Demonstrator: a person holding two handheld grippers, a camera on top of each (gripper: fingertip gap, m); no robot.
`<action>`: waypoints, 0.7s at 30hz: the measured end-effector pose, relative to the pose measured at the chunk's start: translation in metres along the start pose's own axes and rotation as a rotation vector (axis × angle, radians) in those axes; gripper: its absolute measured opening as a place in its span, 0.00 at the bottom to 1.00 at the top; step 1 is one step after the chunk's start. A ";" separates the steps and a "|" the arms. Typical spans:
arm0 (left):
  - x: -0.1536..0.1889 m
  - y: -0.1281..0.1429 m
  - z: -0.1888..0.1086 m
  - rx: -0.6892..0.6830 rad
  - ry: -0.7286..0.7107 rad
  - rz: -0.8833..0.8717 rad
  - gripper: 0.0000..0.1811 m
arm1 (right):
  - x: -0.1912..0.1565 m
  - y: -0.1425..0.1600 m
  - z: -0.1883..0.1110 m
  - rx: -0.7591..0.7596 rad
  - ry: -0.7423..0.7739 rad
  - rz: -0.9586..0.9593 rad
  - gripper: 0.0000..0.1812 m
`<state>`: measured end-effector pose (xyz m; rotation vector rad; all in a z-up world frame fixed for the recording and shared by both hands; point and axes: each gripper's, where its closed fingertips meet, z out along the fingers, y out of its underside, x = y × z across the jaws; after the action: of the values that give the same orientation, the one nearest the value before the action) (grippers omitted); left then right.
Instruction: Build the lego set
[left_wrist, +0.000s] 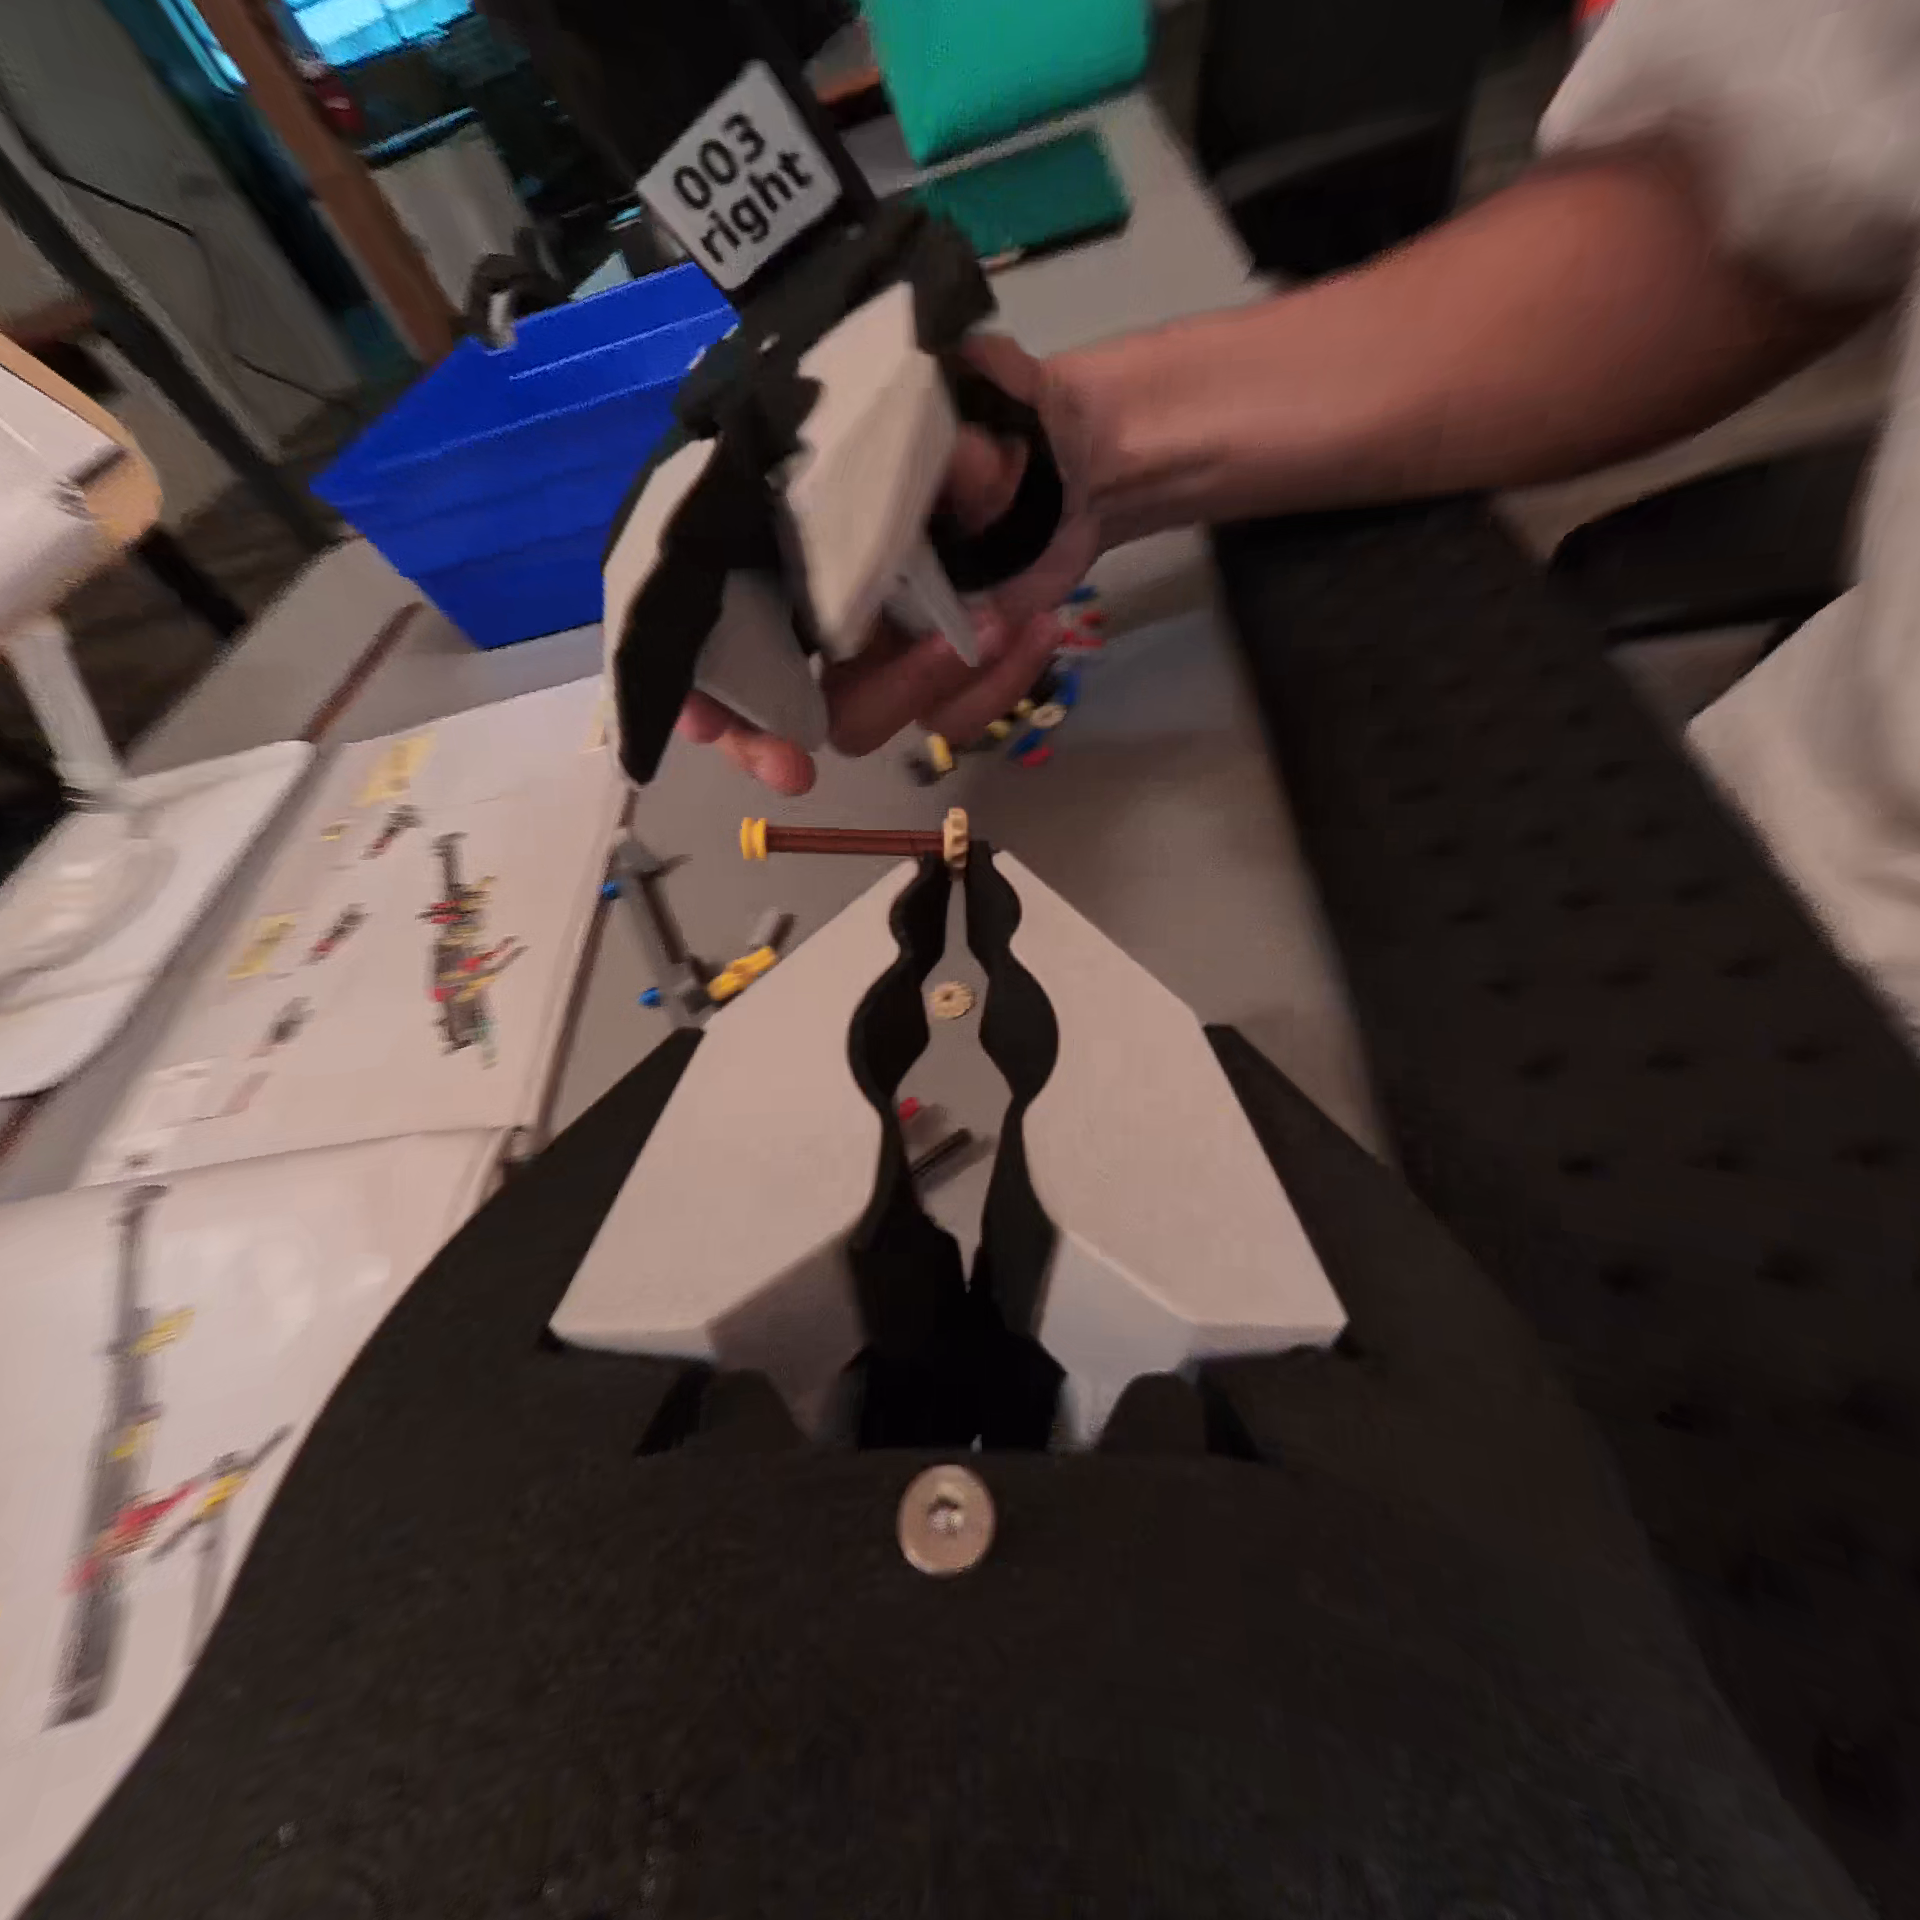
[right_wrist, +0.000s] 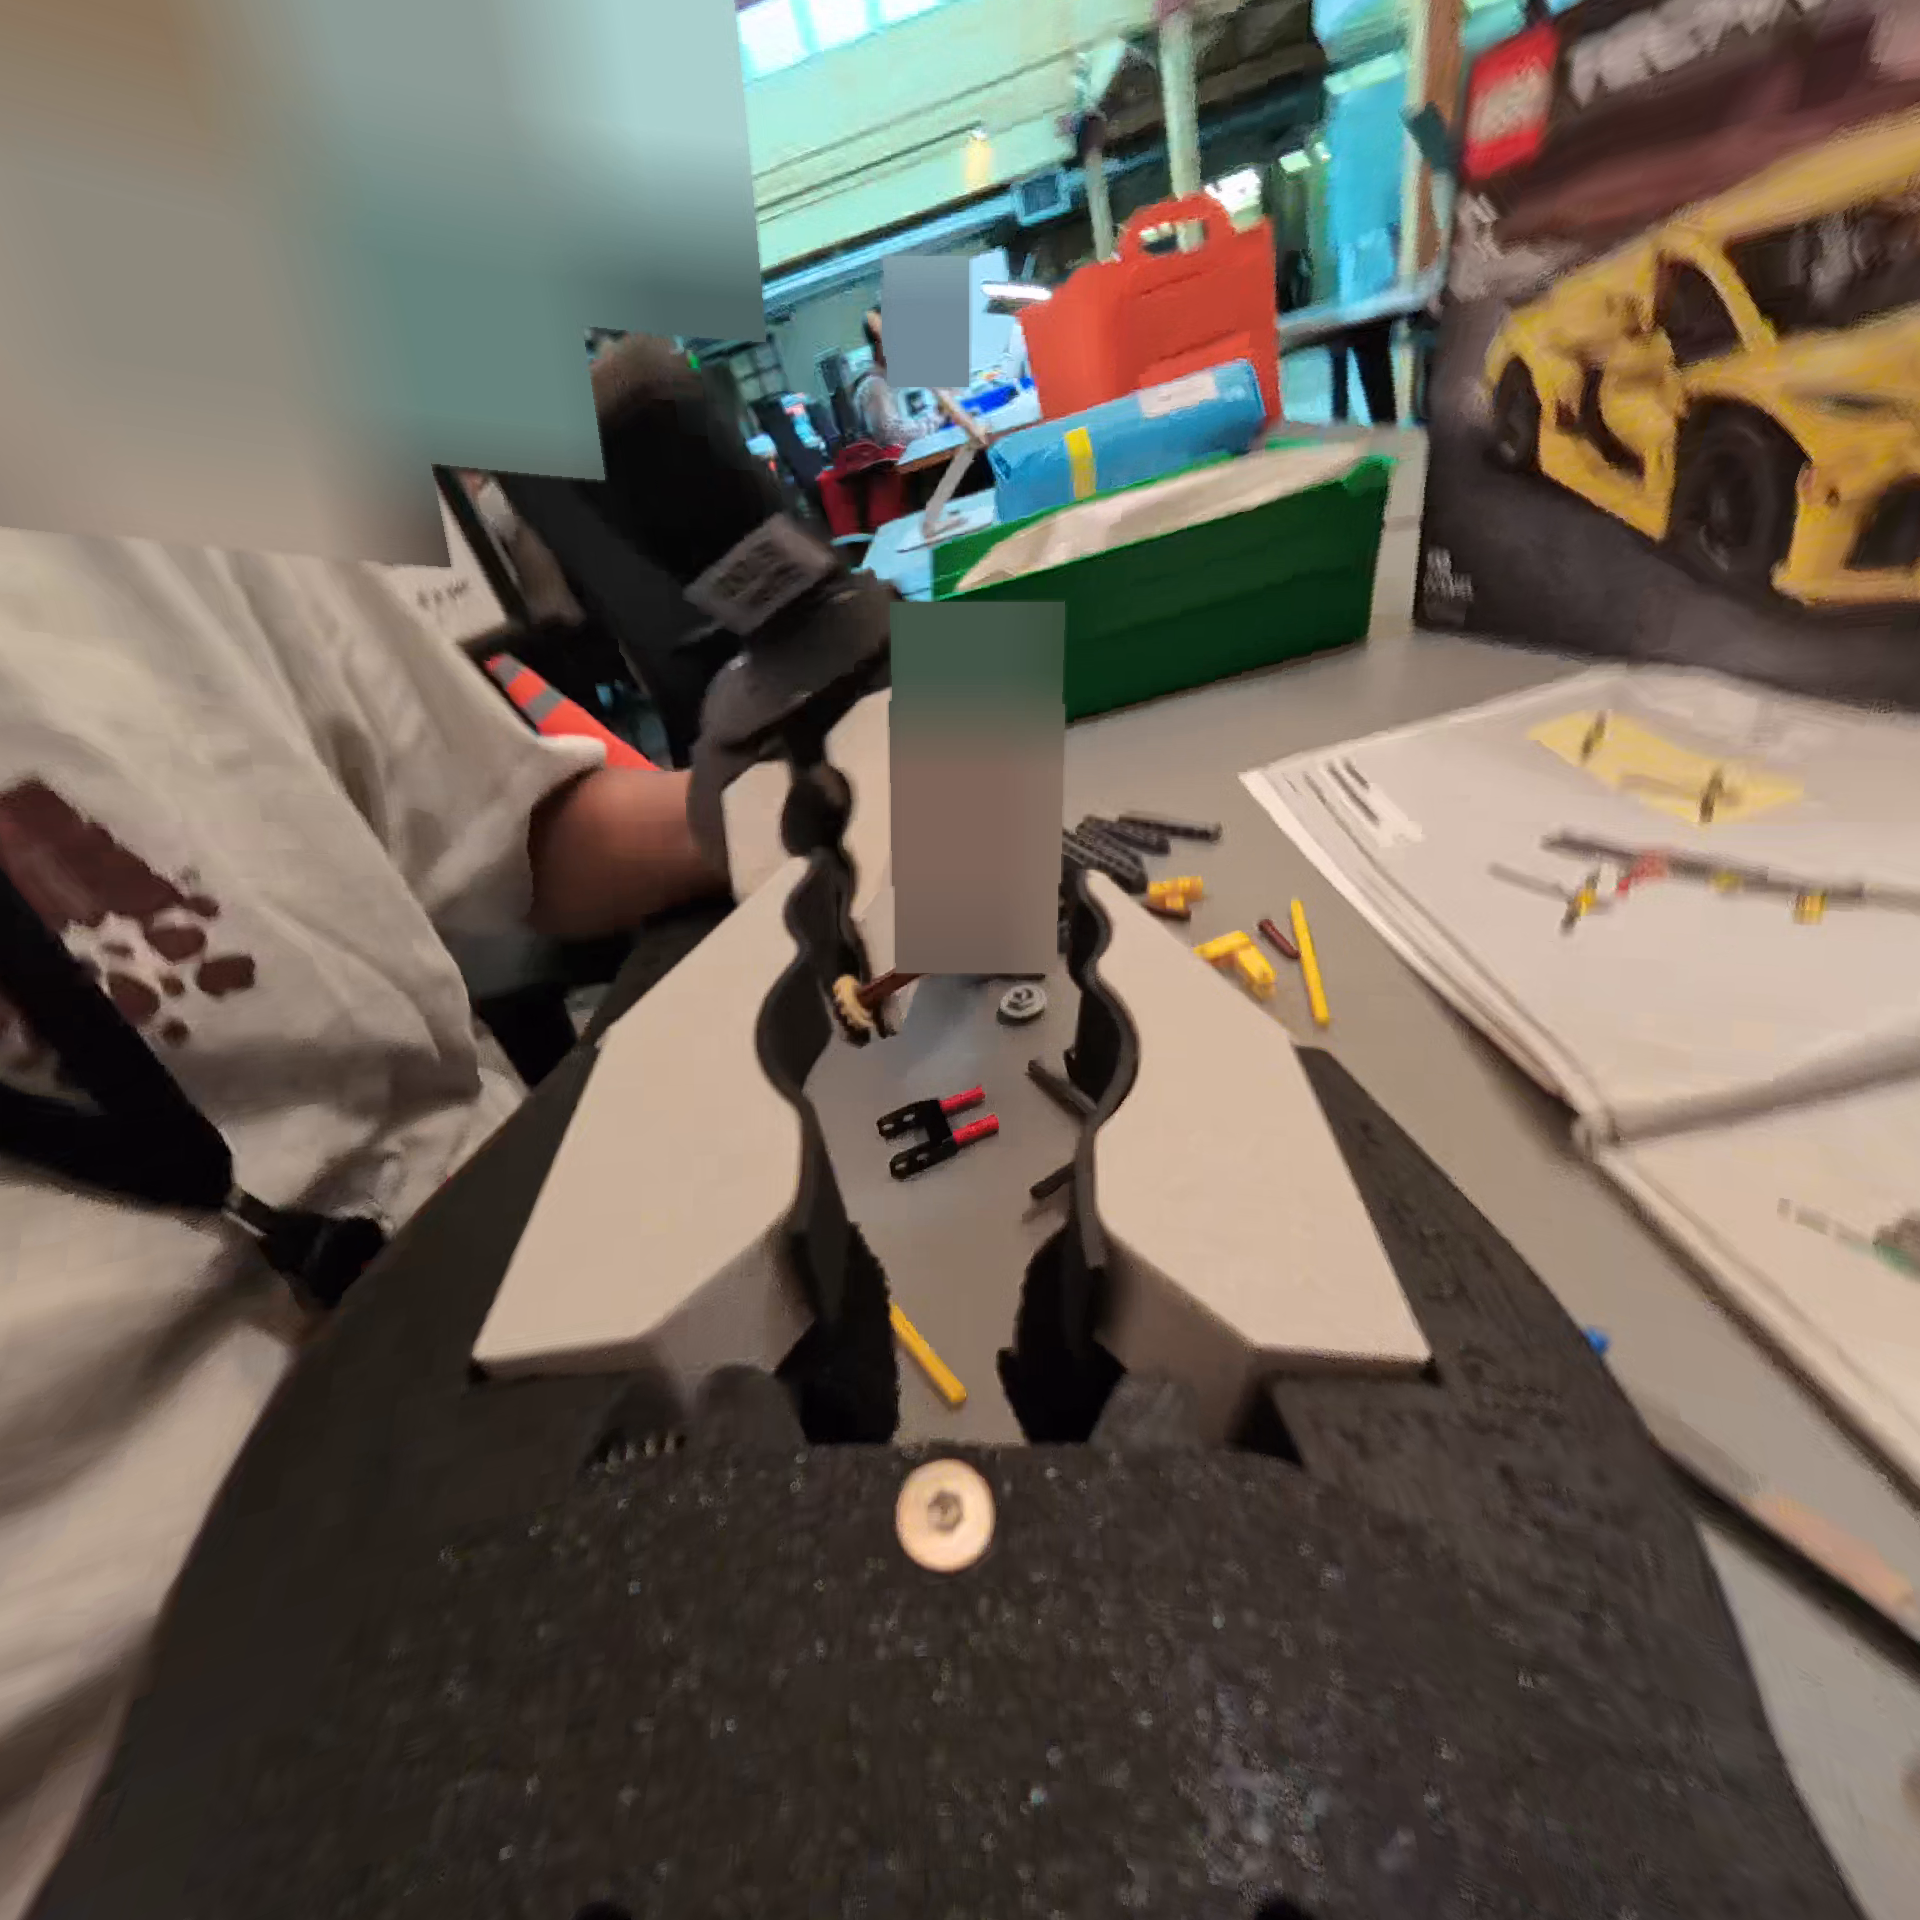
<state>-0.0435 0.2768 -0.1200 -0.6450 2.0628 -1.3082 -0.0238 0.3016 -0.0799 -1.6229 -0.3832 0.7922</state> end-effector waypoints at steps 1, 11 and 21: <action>-0.002 0.004 0.003 -0.028 -0.038 0.055 0.01 | 0.006 0.003 -0.001 -0.016 0.001 0.076 0.22; -0.022 0.017 0.008 -0.132 -0.229 0.189 0.02 | 0.005 0.024 0.012 -0.109 -0.038 0.184 0.02; -0.031 -0.008 -0.007 0.149 0.071 -0.535 0.20 | 0.015 0.002 0.007 0.005 0.043 0.143 0.02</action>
<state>-0.0259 0.2993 -0.1031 -1.1476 1.8886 -1.7803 -0.0189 0.3160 -0.0867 -1.6737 -0.2363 0.8628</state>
